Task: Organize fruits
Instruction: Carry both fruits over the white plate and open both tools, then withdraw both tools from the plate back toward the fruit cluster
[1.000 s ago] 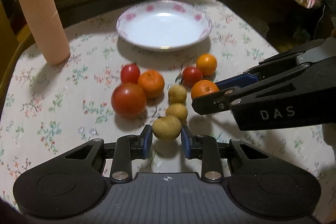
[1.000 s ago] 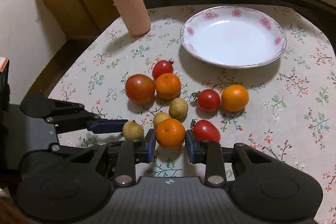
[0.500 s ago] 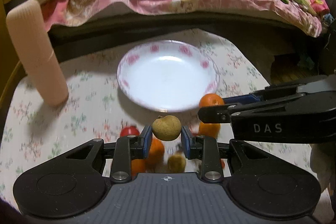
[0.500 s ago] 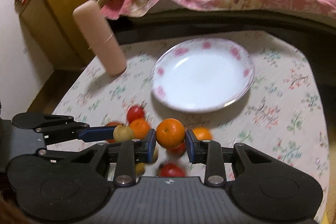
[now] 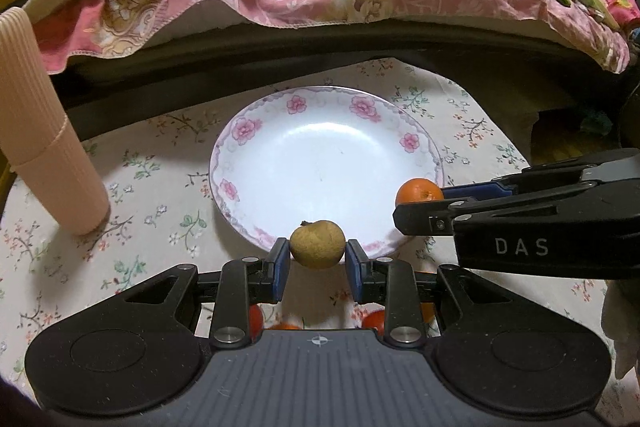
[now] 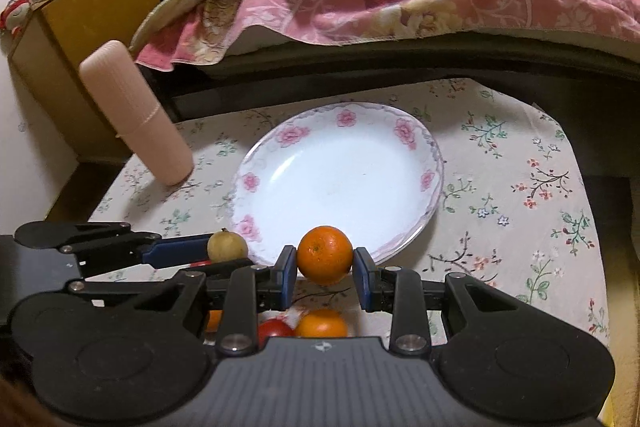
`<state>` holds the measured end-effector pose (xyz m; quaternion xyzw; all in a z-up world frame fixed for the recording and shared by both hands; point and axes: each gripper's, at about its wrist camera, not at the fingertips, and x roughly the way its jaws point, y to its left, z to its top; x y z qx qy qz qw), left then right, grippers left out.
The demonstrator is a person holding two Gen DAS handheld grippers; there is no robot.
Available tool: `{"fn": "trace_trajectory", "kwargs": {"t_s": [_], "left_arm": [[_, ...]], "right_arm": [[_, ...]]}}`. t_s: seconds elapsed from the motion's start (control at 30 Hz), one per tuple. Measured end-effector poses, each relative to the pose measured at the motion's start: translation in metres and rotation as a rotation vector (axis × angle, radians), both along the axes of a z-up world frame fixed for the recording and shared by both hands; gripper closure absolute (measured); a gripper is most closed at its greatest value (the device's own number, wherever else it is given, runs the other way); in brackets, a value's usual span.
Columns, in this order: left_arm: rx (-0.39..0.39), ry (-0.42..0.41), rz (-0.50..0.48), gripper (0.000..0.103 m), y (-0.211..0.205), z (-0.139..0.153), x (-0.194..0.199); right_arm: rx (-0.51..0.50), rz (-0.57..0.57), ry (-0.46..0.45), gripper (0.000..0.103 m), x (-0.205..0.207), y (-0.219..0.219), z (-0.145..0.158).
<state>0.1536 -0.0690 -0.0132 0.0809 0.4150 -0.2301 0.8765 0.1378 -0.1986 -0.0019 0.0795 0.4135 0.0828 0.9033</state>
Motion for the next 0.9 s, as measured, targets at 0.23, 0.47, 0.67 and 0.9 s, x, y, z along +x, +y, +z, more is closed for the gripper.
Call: {"fn": "trace_trajectory", "kwargs": {"t_s": [0.23,0.47,0.67,0.9], "left_arm": [[-0.021,0.007,0.043,0.064,0.005,-0.001,0.011],[-0.015,0.011,0.060,0.059,0.010,0.001,0.011],[-0.023,0.015,0.067,0.057,0.014,0.007,0.006],[-0.031,0.003,0.067,0.053,0.021,0.020,-0.010]], "right_arm": [[-0.014,0.005,-0.006,0.070,0.013,-0.004,-0.005],[-0.021,0.005,-0.002,0.069,0.017,-0.003,-0.008],[-0.022,-0.014,-0.010,0.066,0.013,-0.005,-0.004],[-0.010,-0.037,-0.022,0.066,0.002,-0.006,0.006]]}}
